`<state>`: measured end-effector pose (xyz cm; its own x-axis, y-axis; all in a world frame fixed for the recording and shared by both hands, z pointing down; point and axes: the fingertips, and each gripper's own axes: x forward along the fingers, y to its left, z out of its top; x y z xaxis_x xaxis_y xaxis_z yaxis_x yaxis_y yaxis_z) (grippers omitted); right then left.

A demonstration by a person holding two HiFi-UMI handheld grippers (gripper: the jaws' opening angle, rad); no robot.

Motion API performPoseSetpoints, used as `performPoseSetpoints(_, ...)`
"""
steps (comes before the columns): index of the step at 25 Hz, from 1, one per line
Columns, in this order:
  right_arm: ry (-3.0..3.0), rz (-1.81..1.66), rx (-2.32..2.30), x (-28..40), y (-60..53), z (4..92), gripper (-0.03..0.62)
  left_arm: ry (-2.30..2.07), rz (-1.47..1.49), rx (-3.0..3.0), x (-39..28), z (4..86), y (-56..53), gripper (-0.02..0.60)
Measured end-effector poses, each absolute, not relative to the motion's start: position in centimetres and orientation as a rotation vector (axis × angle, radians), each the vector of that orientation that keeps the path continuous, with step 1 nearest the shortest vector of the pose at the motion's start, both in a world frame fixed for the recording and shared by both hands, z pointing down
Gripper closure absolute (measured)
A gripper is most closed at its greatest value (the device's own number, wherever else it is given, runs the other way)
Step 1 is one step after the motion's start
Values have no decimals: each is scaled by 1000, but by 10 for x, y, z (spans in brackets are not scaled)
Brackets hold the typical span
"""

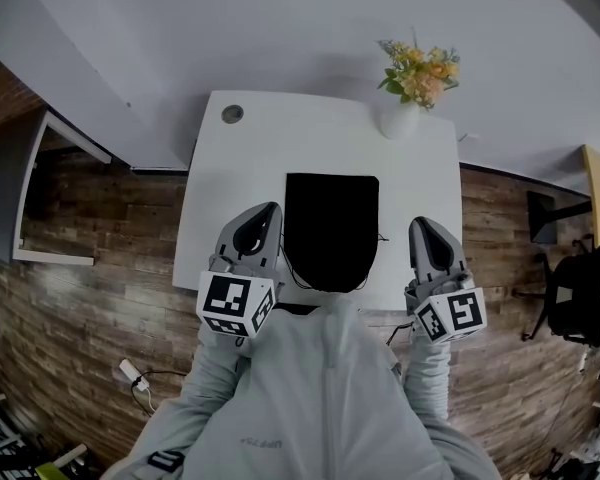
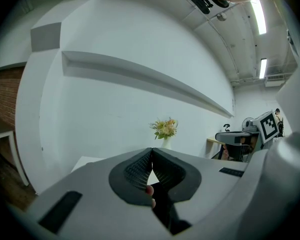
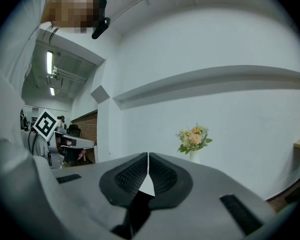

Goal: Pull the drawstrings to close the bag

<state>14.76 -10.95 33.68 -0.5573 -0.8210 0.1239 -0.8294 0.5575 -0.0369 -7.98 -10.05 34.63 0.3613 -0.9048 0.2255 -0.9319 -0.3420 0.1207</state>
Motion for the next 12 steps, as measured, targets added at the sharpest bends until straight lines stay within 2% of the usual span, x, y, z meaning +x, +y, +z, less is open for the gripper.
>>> performPoseSetpoints(12,-2681,129,1407,146,-115,338,568,-1654,179,2390,-82,346,-104,556)
